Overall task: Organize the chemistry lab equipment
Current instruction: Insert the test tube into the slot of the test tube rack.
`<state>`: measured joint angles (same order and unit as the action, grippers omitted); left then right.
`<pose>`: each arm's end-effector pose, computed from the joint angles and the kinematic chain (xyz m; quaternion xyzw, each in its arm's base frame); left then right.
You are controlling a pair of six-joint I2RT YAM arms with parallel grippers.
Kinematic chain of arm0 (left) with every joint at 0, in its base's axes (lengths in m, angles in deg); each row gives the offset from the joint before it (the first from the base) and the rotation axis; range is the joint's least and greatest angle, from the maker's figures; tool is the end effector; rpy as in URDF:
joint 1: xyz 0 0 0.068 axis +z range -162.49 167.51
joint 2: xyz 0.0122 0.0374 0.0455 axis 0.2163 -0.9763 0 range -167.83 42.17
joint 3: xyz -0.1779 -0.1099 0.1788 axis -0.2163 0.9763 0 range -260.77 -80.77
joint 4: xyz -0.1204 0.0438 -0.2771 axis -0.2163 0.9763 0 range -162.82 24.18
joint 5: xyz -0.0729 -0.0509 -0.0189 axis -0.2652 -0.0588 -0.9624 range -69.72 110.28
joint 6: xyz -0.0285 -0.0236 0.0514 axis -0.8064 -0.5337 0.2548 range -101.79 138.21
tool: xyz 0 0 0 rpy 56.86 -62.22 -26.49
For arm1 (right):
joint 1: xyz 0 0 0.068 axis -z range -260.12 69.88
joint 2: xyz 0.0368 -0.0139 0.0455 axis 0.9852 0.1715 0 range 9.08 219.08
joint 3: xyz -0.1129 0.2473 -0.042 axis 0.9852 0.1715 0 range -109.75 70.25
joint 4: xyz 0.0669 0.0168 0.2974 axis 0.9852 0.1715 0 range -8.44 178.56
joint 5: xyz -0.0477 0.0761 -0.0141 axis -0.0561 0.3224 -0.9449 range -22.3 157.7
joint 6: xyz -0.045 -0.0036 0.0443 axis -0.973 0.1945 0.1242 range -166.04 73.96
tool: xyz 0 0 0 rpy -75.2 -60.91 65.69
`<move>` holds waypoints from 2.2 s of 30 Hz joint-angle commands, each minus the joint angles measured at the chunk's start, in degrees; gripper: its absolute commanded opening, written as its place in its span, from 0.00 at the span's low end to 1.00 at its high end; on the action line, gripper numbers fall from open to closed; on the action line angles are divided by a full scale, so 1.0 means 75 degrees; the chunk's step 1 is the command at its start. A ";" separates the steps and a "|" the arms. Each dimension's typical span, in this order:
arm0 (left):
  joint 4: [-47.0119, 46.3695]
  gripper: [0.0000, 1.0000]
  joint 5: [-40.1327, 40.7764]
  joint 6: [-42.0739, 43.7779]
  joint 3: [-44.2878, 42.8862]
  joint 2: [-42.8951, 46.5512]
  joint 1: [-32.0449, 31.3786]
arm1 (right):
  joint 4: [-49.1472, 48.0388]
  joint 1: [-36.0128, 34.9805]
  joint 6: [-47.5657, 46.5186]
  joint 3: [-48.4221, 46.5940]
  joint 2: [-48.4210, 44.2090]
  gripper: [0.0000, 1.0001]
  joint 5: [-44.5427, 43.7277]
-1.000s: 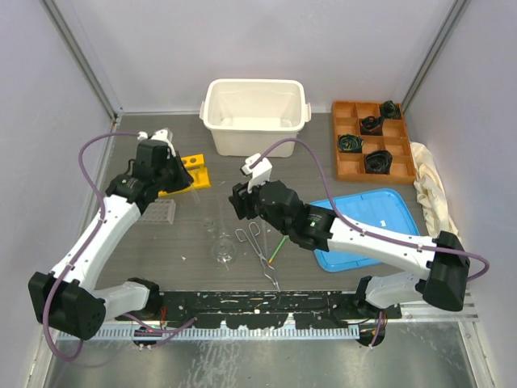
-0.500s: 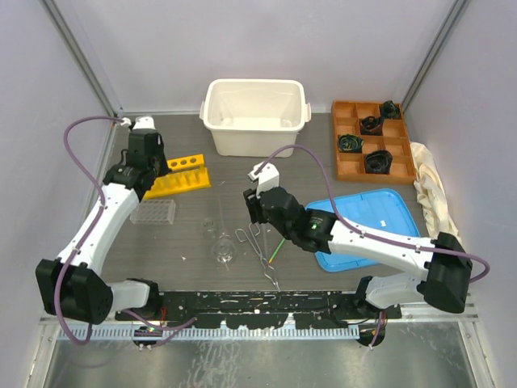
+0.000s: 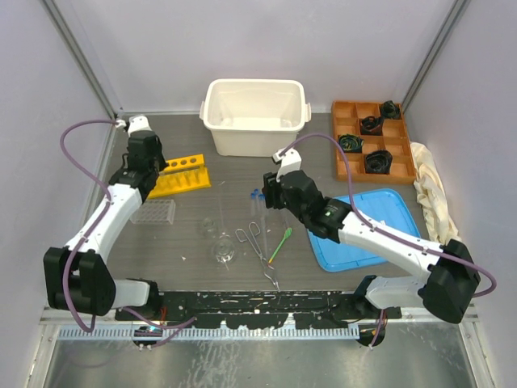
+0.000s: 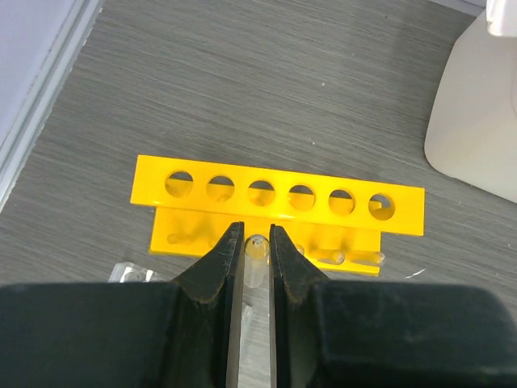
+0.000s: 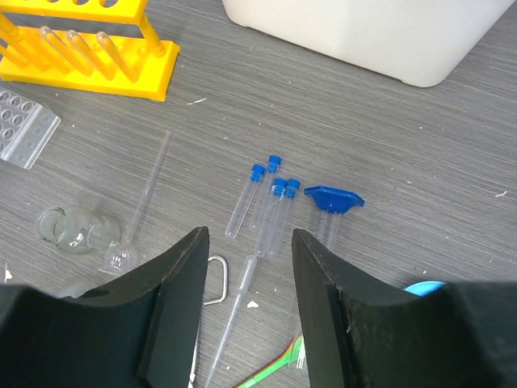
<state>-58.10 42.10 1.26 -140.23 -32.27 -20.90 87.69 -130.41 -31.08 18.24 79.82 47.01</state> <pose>0.3478 -0.0332 0.2937 -0.1581 0.8396 0.0514 0.5171 0.2278 0.2472 0.2781 -0.1594 0.8193 0.1581 0.5276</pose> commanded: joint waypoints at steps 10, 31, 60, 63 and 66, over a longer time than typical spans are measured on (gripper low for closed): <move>-0.1513 0.00 -0.0115 -0.0295 0.0714 -0.0251 0.0030 | -0.0455 0.0532 0.0023 -0.0079 0.0065 0.51 0.0786; -0.1965 0.00 0.0078 -0.0046 0.0563 -0.0534 0.0033 | -0.0483 0.0870 0.0022 -0.0126 0.0427 0.51 0.1012; -0.2430 0.00 0.0243 0.0256 0.0683 -0.0805 0.0030 | -0.0686 0.1318 0.0007 -0.0217 0.0869 0.51 0.1772; -0.2446 0.00 0.0209 0.0236 0.0679 -0.0884 0.0034 | -0.0694 0.1356 0.0009 -0.0219 0.0889 0.51 0.1791; -0.2405 0.00 0.0202 0.0236 0.0715 -0.0901 0.0031 | -0.0692 0.1378 0.0009 -0.0219 0.0930 0.51 0.1829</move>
<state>-72.99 42.60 2.86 -134.70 -39.06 -20.88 85.88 -120.46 -30.90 18.40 86.38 59.95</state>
